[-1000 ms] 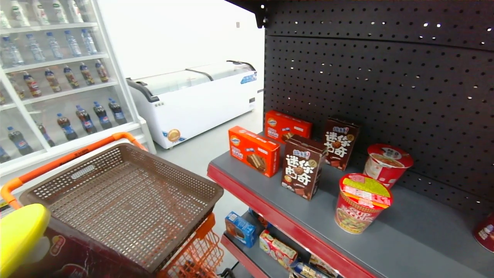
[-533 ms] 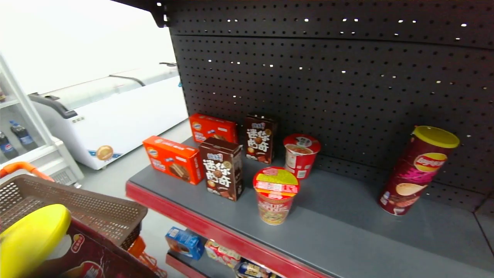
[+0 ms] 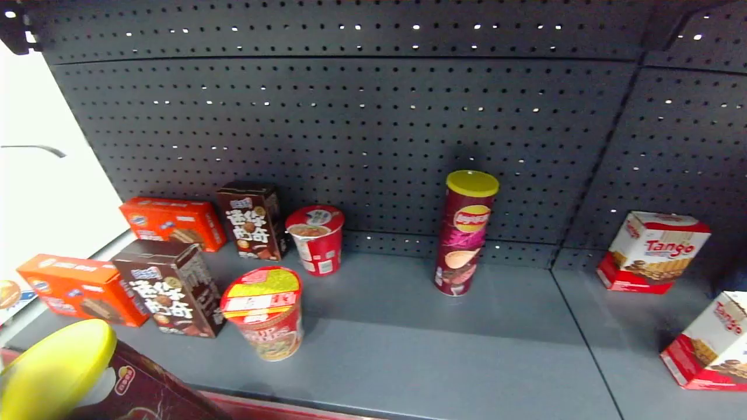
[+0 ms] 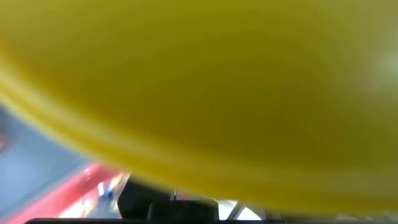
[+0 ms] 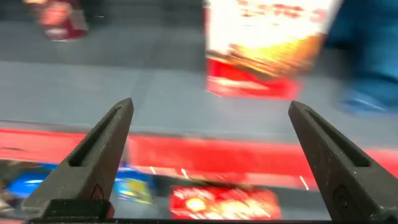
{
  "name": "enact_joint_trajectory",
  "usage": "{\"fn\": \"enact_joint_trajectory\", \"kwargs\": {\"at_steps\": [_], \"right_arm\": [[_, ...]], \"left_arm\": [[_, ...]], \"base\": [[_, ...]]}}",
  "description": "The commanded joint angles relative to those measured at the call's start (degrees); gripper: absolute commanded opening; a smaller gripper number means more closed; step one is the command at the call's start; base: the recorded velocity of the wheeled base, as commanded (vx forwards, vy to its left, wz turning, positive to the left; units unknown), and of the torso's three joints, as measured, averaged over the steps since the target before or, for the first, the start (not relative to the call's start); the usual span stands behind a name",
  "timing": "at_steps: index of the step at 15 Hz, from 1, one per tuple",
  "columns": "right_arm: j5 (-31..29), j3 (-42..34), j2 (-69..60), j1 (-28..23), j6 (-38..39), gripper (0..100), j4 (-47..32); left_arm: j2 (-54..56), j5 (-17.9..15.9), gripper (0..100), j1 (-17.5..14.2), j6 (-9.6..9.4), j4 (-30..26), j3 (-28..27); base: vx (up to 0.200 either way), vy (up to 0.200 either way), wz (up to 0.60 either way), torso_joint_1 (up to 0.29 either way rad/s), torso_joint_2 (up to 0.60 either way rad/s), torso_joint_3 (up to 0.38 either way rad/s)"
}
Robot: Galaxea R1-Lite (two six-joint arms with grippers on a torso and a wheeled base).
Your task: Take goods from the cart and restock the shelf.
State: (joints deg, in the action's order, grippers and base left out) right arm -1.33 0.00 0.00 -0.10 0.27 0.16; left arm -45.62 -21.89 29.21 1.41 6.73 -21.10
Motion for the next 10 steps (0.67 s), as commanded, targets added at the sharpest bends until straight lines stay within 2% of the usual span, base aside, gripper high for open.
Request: {"fn": "enact_joint_trajectory", "kwargs": {"at_steps": [1, 2, 10], "right_arm": [[0.0, 0.0, 0.0, 0.0, 0.0, 100, 0.0], [0.0, 0.0, 0.0, 0.0, 0.0, 100, 0.0], [0.0, 0.0, 0.0, 0.0, 0.0, 100, 0.0]], "left_arm": [[-0.1, 0.0, 0, 0.1, -0.01, 0.0, 0.0], [-0.1, 0.1, 0, 0.0, -0.01, 0.0, 0.1], [0.1, 0.4, 0, -0.5, 0.08, 0.0, 1.4]], "base": [[0.000, 0.000, -0.60, -0.002, 0.00, 0.002], [0.000, 0.000, -0.60, -0.002, 0.00, 0.002], [0.000, 0.000, 0.00, 0.000, 0.00, 0.000]]}}
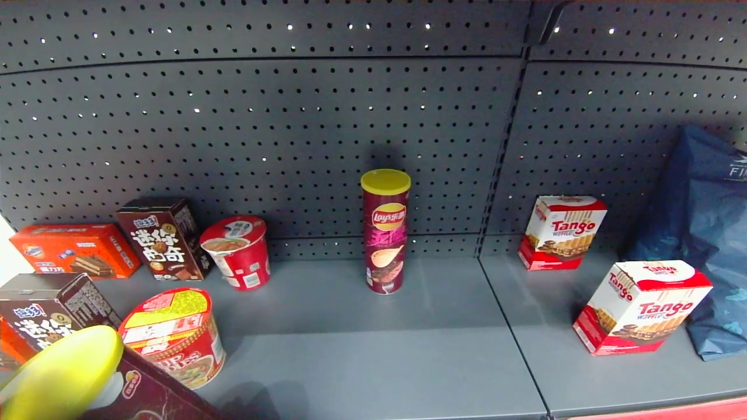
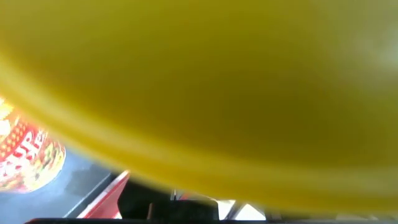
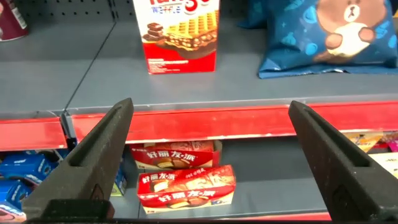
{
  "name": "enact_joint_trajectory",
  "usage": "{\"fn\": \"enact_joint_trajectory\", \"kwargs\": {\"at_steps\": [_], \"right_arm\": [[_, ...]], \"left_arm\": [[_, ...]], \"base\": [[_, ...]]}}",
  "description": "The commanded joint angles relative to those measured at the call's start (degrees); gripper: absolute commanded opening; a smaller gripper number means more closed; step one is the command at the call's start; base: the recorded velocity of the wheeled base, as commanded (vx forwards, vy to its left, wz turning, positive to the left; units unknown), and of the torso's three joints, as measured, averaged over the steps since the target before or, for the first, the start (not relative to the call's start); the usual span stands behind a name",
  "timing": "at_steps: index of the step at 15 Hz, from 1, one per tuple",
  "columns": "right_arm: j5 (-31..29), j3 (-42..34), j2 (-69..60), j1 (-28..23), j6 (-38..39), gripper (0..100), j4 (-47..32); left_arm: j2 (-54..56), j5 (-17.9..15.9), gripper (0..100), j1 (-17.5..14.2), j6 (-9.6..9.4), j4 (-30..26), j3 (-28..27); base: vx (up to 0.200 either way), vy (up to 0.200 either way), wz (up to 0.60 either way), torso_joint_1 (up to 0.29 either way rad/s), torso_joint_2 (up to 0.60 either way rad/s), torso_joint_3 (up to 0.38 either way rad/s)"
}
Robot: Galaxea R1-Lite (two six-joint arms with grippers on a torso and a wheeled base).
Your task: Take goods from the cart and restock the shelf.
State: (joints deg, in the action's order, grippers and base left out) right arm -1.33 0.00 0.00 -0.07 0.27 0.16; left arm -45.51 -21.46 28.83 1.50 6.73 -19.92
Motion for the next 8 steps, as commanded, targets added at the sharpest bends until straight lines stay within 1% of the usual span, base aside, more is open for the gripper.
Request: {"fn": "enact_joint_trajectory", "kwargs": {"at_steps": [1, 5, 8], "right_arm": [[0.0, 0.0, 0.0, 0.0, 0.0, 100, 0.0], [0.0, 0.0, 0.0, 0.0, 0.0, 100, 0.0], [0.0, 0.0, 0.0, 0.0, -0.1, 100, 0.0]], "left_arm": [[0.1, 0.0, 0, -0.1, -0.01, 0.0, 0.2], [0.1, 0.2, 0, -0.2, 0.08, 0.0, 0.2], [0.2, 0.3, 0, -0.2, 0.08, 0.0, 0.2]], "base": [[0.000, 0.000, 0.00, 0.000, 0.00, 0.000], [0.000, 0.000, 0.00, 0.000, 0.00, 0.000], [0.000, 0.000, 0.60, 0.001, 0.00, 0.004]]}}
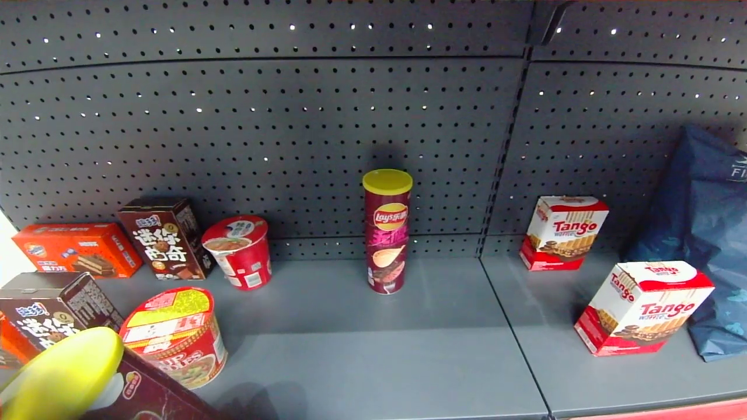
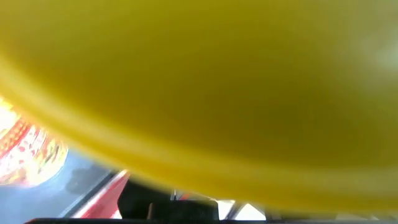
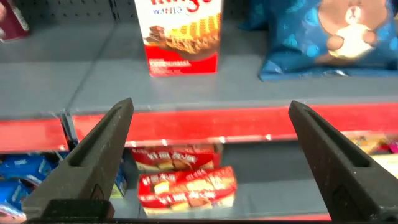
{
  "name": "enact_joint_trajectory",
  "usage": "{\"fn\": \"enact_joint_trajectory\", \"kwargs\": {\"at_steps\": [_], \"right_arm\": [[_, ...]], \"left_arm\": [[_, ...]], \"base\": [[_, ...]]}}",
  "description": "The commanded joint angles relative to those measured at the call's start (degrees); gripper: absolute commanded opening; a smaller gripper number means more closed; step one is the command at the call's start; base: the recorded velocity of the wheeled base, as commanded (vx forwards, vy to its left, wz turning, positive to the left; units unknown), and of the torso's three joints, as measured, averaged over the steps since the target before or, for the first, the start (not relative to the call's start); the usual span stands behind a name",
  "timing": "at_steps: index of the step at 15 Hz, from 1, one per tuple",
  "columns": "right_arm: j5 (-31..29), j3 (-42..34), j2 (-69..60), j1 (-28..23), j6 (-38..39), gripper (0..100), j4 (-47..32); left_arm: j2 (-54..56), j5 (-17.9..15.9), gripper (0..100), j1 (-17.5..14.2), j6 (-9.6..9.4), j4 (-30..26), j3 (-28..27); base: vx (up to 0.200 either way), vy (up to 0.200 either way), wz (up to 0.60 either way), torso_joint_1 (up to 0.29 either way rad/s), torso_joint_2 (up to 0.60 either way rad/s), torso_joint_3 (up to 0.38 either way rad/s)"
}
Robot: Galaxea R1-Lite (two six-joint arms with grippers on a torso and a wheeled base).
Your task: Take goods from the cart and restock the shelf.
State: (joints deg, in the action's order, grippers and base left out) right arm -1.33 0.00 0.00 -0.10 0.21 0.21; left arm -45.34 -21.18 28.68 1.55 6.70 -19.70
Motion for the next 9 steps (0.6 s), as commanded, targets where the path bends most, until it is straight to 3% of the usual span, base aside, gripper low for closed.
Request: {"fn": "enact_joint_trajectory", "kwargs": {"at_steps": [1, 9], "right_arm": [[0.0, 0.0, 0.0, 0.0, 0.0, 100, 0.0], [0.0, 0.0, 0.0, 0.0, 0.1, 100, 0.0]], "left_arm": [[0.1, 0.0, 0, 0.0, 0.03, 0.0, 0.0], [0.2, -0.3, 0, 0.5, -0.41, 0.2, -0.4]], "base": [[0.000, 0.000, 0.00, 0.000, 0.00, 0.000], [0.000, 0.000, 0.00, 0.000, 0.00, 0.000]]}}
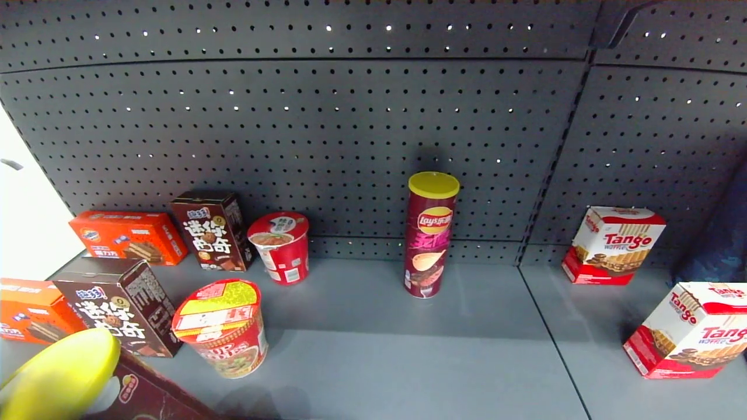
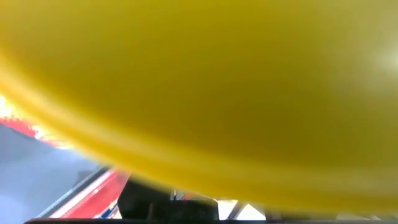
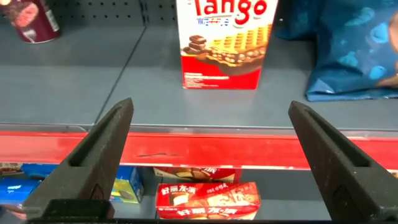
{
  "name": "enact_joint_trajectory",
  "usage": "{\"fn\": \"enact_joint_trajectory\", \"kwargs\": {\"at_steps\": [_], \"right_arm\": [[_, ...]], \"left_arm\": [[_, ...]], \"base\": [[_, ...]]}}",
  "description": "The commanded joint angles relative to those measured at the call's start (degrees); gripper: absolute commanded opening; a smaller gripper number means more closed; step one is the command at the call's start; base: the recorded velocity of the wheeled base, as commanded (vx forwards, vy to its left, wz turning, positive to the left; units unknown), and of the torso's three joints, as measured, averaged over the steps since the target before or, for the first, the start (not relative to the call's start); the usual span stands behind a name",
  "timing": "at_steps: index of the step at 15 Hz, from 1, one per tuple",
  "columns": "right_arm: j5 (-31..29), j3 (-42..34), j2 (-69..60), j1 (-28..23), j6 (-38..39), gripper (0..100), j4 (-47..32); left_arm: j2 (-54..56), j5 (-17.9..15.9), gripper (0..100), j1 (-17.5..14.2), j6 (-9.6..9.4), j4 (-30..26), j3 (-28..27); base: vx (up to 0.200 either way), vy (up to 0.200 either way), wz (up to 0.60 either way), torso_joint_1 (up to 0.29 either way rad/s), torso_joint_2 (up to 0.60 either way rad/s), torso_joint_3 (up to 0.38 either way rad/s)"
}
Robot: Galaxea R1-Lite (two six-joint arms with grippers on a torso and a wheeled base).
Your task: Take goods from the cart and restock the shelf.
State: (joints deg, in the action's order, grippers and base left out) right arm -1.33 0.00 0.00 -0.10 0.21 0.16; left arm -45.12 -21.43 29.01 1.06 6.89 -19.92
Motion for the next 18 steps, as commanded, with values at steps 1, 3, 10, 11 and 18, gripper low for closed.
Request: {"fn": "enact_joint_trajectory", "kwargs": {"at_steps": [1, 3, 10, 11, 18], "right_arm": [[0.1, 0.0, 0.0, 0.0, -0.1, 100, 0.0], [0.5, 0.1, 0.0, 0.1, -0.5, 100, -0.2], [4.6, 20.9, 19.9, 3.3, -3.6, 100, -3.5], [6.3, 25.0, 22.1, 3.8, -3.8, 100, -6.9], [13.5, 33.2, 37.8, 14.9, -7.0, 100, -6.8]], "left_arm": [[-0.1, -0.1, 0, 0.3, -0.09, 0.3, -0.8], [-0.4, -0.1, 0, 0.3, -0.09, 0.1, -2.6], [-10.3, 2.0, 0, 6.5, -3.08, 0.8, -7.8], [-11.2, 2.2, 0, 6.9, -3.08, 0.8, -7.9], [-13.8, 5.4, 0, 6.8, -3.87, 0.7, -10.1]], "base": [[0.000, 0.000, 0.00, 0.000, 0.00, 0.000], [0.000, 0.000, 0.00, 0.000, 0.00, 0.000], [0.000, 0.000, 0.00, 0.000, 0.00, 0.000], [0.000, 0.000, 0.00, 0.000, 0.00, 0.000], [0.000, 0.000, 0.00, 0.000, 0.00, 0.000]]}}
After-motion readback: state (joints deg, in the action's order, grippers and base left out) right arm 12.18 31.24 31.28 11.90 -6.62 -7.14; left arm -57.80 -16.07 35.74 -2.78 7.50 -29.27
